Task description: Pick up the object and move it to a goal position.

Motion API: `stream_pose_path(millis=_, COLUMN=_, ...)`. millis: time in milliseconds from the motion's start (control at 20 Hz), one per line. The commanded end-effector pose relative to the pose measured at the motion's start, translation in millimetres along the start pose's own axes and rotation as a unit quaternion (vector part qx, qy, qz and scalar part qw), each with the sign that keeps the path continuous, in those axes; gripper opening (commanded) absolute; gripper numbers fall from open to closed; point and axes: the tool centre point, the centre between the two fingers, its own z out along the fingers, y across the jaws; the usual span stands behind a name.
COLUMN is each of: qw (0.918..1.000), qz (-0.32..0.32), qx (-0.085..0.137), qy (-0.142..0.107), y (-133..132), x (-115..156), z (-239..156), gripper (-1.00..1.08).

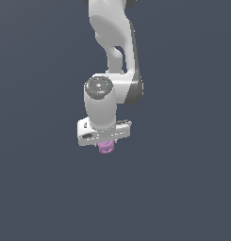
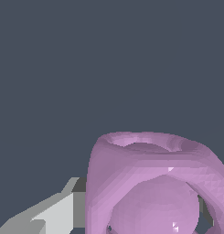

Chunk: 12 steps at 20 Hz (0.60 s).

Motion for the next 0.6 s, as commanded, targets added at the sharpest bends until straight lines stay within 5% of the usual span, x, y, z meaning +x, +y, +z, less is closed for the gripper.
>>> stream_pose_path(millis=0, qw=1.0, qz=0.0, qx=0.0, qy=0.001, y=-4, x=-3, z=-29, gripper=-1.0)
stream_pose_path(millis=550, qw=1.0, qz=0.0, qx=0.0, qy=0.0, y=-20, x=-13, z=-161, gripper=-1.0)
